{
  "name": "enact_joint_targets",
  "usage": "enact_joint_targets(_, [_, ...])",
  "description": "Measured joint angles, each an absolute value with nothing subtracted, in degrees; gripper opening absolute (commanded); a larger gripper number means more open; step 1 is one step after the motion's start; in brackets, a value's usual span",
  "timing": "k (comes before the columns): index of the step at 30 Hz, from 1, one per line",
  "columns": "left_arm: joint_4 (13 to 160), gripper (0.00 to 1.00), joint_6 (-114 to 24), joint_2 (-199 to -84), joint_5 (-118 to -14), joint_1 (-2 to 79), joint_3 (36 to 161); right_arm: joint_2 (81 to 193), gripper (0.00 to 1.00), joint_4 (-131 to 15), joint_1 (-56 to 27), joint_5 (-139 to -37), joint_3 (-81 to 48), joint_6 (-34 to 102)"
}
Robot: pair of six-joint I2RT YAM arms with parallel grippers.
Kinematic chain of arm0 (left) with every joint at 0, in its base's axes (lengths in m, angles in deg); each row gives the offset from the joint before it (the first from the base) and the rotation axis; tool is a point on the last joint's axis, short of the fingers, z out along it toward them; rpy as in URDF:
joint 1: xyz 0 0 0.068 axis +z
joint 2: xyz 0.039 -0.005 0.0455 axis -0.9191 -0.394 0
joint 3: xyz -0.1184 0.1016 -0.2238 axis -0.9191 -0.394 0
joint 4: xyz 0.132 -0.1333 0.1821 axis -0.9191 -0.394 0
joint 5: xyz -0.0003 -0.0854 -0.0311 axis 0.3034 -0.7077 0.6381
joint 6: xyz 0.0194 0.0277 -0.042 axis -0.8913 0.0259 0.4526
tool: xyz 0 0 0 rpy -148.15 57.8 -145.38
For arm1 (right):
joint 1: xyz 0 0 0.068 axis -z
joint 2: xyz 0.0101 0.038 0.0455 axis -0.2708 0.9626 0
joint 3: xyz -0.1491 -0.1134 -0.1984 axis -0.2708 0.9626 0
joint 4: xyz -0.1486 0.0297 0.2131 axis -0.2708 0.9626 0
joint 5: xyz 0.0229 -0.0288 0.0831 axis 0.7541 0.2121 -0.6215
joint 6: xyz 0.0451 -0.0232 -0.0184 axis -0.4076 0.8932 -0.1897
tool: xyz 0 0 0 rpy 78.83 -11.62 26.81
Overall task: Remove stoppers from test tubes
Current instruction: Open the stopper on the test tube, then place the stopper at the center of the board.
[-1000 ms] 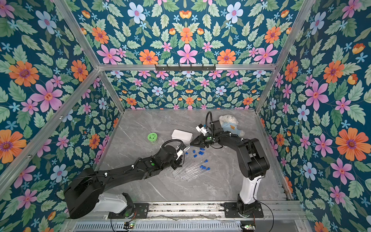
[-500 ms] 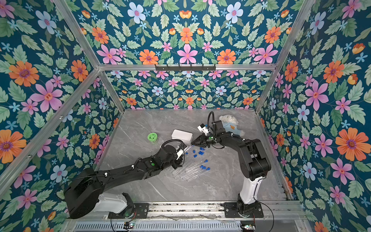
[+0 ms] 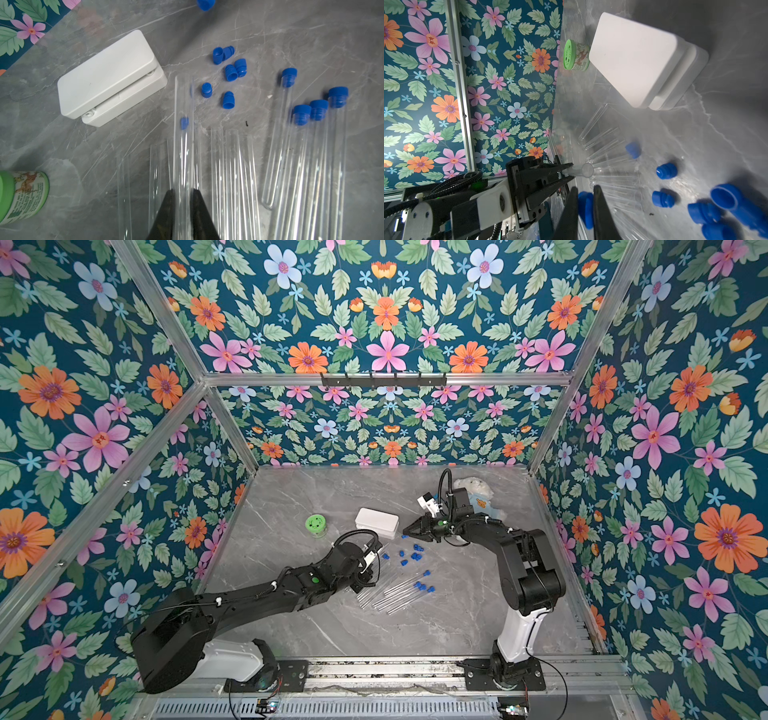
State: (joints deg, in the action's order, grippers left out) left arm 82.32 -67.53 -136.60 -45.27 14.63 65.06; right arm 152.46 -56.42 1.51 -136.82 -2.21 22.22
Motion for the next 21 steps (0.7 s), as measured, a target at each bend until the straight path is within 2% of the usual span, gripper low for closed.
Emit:
enact_joint_targets(8, [81.1,0.00,-67.6,-136.7,-44.9,14.4,65.1,152.0,0.06,-53.7,1.8,-133.4,-3.1,23.7])
enact_joint_targets(21, [79.6,0.00,-65.7,-138.3,-46.2,14.4,66.8,154.0,0.09,-34.4,-3.5,-110.8,-11.0,36.7])
